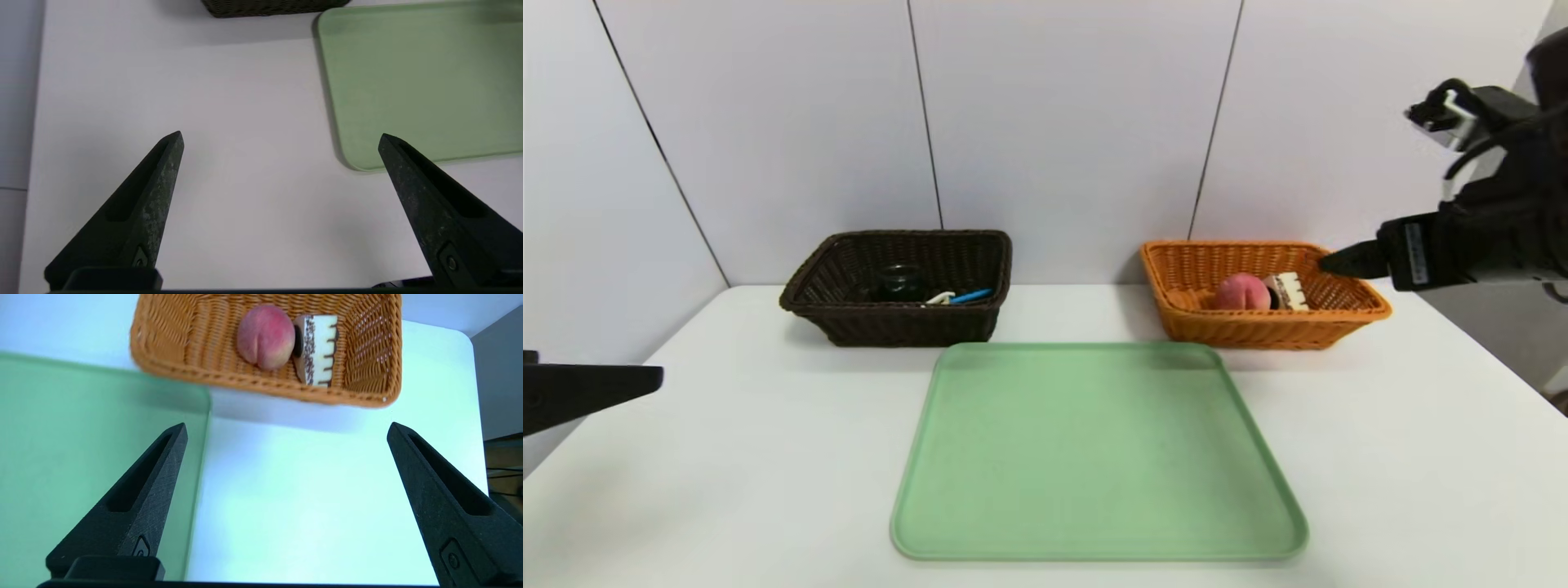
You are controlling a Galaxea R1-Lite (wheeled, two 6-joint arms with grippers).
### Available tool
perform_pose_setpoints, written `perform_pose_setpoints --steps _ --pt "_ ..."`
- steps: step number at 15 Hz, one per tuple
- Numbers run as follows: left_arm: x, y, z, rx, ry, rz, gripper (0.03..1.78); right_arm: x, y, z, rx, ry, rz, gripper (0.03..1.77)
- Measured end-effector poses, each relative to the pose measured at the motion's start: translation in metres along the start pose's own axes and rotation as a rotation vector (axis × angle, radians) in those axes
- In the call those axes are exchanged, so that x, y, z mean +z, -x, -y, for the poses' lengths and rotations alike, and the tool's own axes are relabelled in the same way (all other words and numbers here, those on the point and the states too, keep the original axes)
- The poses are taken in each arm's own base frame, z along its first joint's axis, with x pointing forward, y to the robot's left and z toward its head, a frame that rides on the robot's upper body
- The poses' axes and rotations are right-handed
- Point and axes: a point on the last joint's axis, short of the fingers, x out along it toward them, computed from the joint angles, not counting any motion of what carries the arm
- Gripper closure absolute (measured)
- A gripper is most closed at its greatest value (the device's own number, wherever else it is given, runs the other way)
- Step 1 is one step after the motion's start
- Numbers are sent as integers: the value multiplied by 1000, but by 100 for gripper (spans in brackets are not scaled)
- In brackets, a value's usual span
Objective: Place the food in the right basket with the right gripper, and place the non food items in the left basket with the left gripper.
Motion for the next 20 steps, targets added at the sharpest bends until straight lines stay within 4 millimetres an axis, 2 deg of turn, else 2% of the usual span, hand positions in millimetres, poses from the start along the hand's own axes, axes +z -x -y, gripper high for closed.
perform_pose_setpoints --steps 5,9,14,20 --pt "-37 20 -24 226 -31 76 12 -61 84 15 30 13 58 11" --pt "-74 37 -32 325 -59 122 12 -105 128 32 -17 -29 107 11" --pt "-123 51 -34 397 -85 156 12 -144 155 39 -83 -79 175 11" --pt "-166 60 -32 456 -105 214 12 -193 176 36 -170 -96 227 11"
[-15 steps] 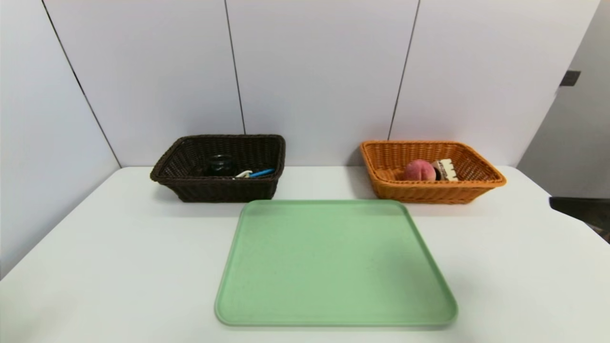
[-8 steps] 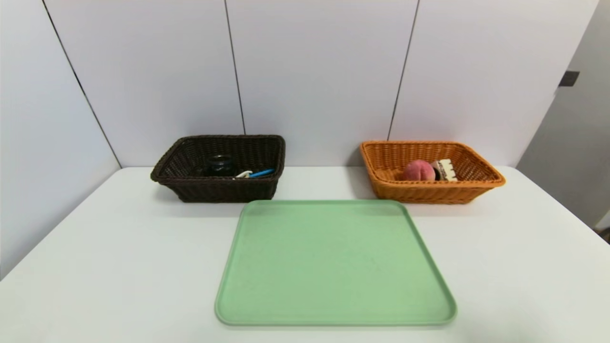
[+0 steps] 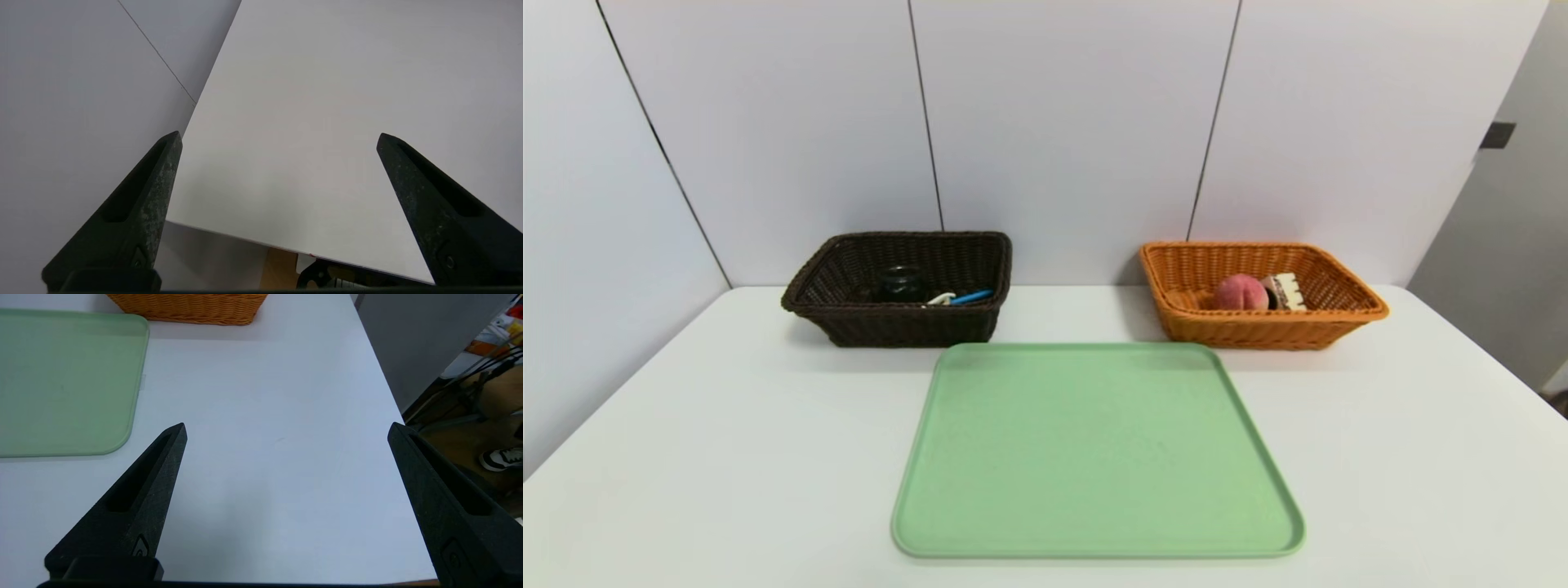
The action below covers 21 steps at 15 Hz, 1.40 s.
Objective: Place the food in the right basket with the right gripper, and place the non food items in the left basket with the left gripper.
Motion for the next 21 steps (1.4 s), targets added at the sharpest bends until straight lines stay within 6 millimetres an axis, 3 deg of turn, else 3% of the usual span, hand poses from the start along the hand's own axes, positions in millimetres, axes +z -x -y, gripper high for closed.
perform_pose_setpoints --steps 7,16,21 --pt "-46 4 8 -57 -33 76 12 -40 12 -1 -41 28 55 11" --pt "-78 -34 27 -130 -23 223 12 -60 -21 -10 -67 3 186 11" --pt "-90 -51 36 -191 -24 274 12 -72 -22 -13 -91 11 175 11"
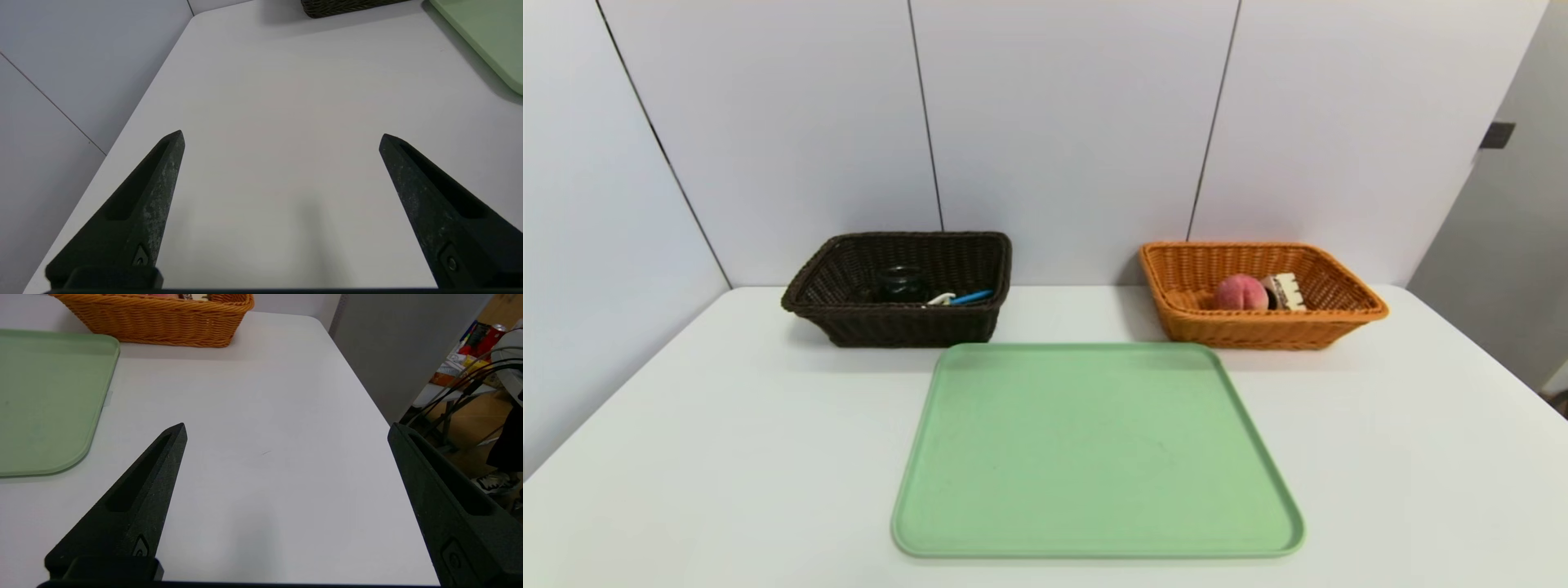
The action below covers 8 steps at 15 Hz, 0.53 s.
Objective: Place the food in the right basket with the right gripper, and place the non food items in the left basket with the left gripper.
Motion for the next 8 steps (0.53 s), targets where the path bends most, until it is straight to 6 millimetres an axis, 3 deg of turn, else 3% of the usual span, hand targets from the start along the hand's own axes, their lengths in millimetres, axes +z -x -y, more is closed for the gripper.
perform_pose_setpoints --steps 8 --pt "-11 -5 5 -128 47 0 12 -58 -12 -14 116 20 58 10"
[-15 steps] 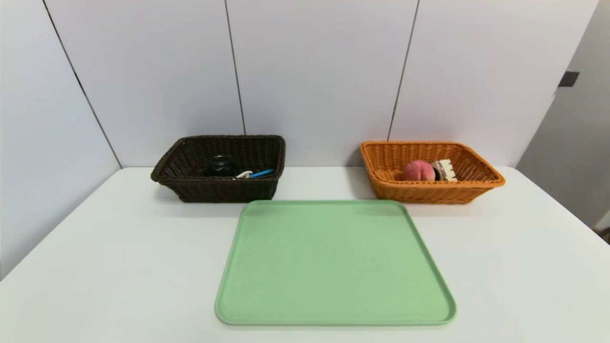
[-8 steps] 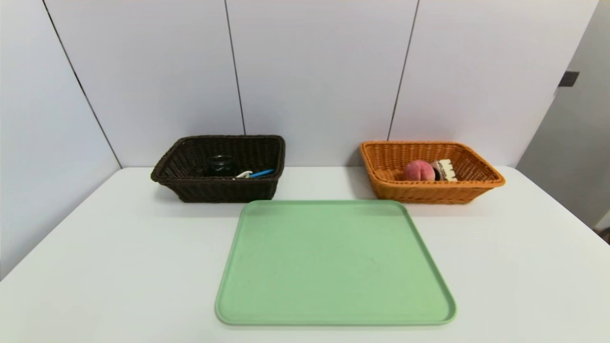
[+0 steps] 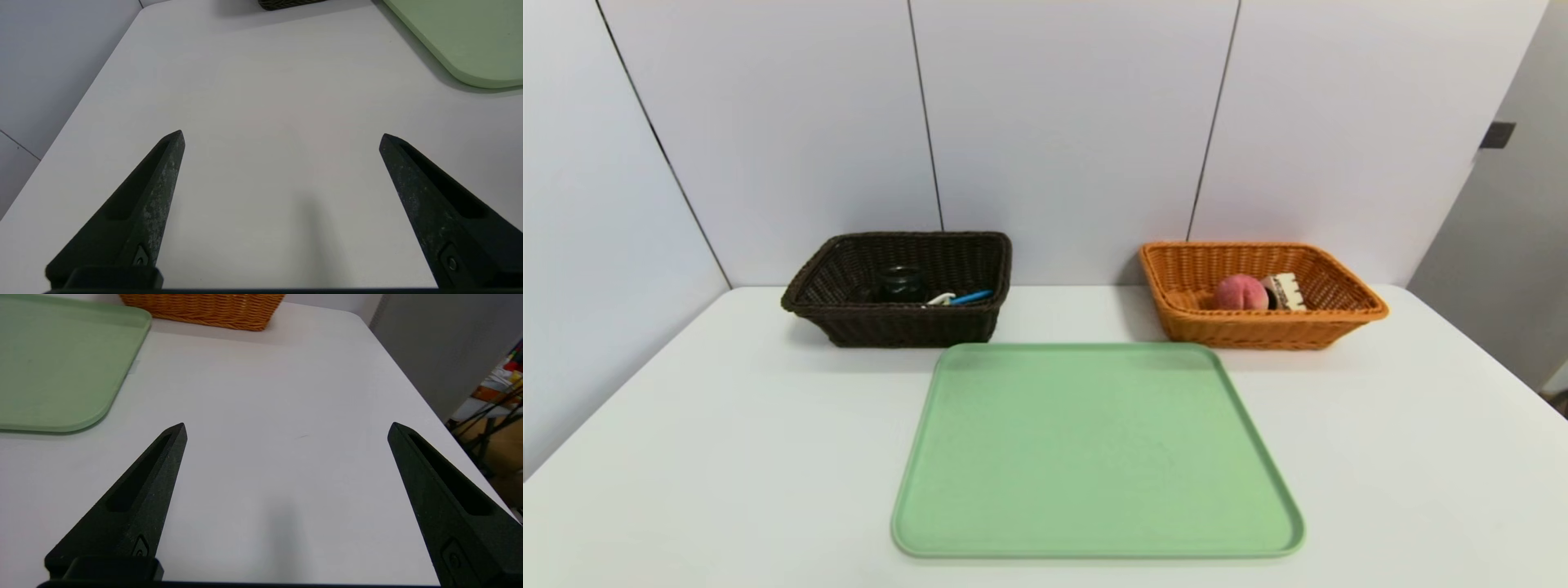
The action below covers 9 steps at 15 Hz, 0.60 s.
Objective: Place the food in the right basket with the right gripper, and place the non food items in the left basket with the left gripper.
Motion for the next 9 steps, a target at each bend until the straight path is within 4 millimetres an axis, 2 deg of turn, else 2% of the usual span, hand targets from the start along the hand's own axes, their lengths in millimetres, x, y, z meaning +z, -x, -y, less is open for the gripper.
perform_pose_setpoints --steps 4,9 --pt "-2 -2 0 0 18 11 12 -12 3 -4 116 -9 55 10" --pt "-3 -2 0 7 104 5 12 -16 3 -5 123 -107 61 10"
